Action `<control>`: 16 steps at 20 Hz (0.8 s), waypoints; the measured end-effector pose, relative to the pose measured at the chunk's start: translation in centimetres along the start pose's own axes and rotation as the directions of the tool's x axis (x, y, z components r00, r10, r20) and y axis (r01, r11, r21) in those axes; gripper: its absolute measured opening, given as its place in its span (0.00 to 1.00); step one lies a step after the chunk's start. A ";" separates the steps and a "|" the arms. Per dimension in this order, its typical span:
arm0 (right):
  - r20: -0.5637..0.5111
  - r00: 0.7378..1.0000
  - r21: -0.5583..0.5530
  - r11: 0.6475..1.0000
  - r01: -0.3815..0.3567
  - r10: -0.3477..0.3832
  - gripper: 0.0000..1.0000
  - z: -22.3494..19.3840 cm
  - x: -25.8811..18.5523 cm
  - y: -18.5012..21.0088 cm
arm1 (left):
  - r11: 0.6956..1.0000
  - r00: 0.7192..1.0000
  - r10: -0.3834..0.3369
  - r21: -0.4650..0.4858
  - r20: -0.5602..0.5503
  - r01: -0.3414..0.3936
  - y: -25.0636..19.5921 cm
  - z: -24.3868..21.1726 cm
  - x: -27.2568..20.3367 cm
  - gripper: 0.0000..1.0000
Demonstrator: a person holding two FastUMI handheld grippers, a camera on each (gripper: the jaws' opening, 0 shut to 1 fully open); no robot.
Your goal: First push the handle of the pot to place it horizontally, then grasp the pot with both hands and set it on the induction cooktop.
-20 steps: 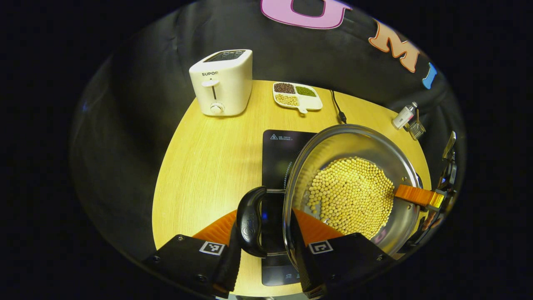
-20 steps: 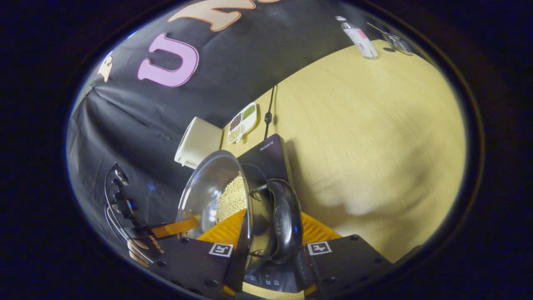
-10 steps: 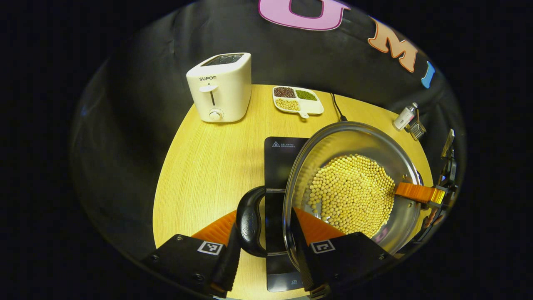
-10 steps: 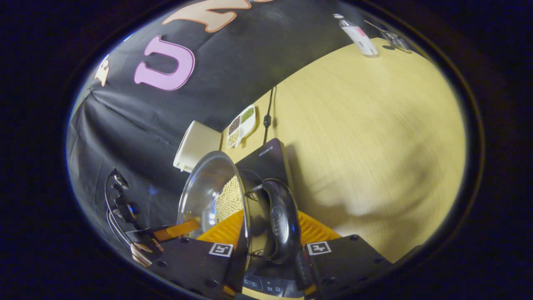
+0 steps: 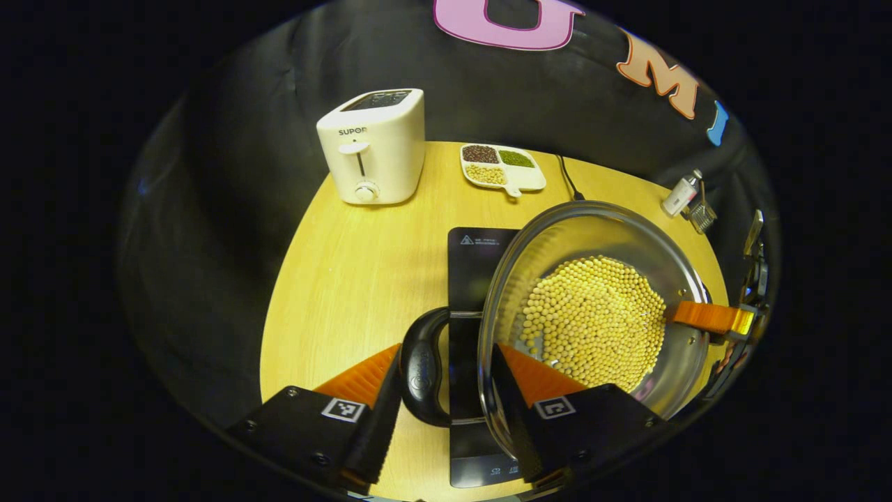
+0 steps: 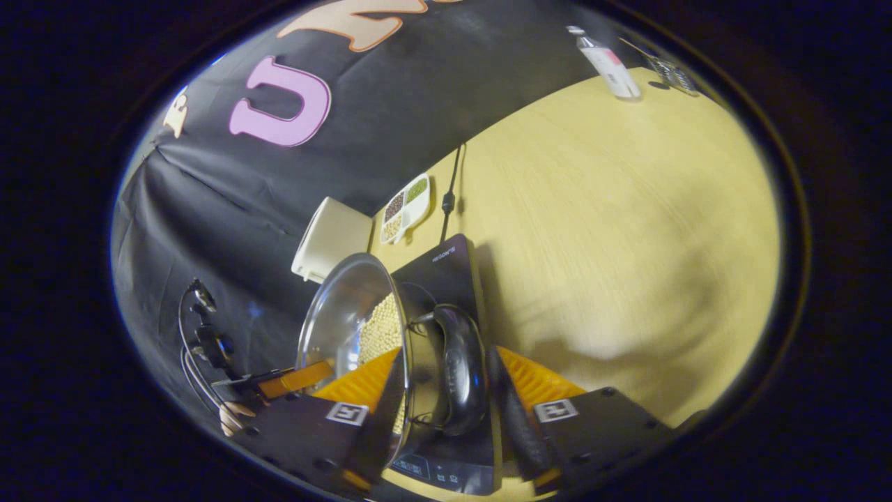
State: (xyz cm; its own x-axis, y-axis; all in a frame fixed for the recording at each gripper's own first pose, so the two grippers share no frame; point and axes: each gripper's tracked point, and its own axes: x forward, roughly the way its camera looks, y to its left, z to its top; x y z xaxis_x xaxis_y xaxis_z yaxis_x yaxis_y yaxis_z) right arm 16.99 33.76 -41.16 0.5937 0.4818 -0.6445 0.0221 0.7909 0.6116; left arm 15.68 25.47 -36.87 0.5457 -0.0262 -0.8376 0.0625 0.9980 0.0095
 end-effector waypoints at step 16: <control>0.339 0.931 -0.042 0.987 0.156 -0.133 0.92 10.9 -15.2 -4.4 | 0.969 0.901 0.233 -0.166 0.365 -0.183 1.0 2.4 -9.9 1.00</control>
State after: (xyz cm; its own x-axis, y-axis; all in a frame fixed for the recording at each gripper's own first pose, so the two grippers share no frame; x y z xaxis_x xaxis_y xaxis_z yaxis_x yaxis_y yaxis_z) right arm 16.67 18.82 -29.05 0.8226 0.2154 -0.5262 0.0811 0.8715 0.4836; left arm 12.37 26.55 -27.28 0.8113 0.1880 -0.5536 -0.1785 0.9813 0.0717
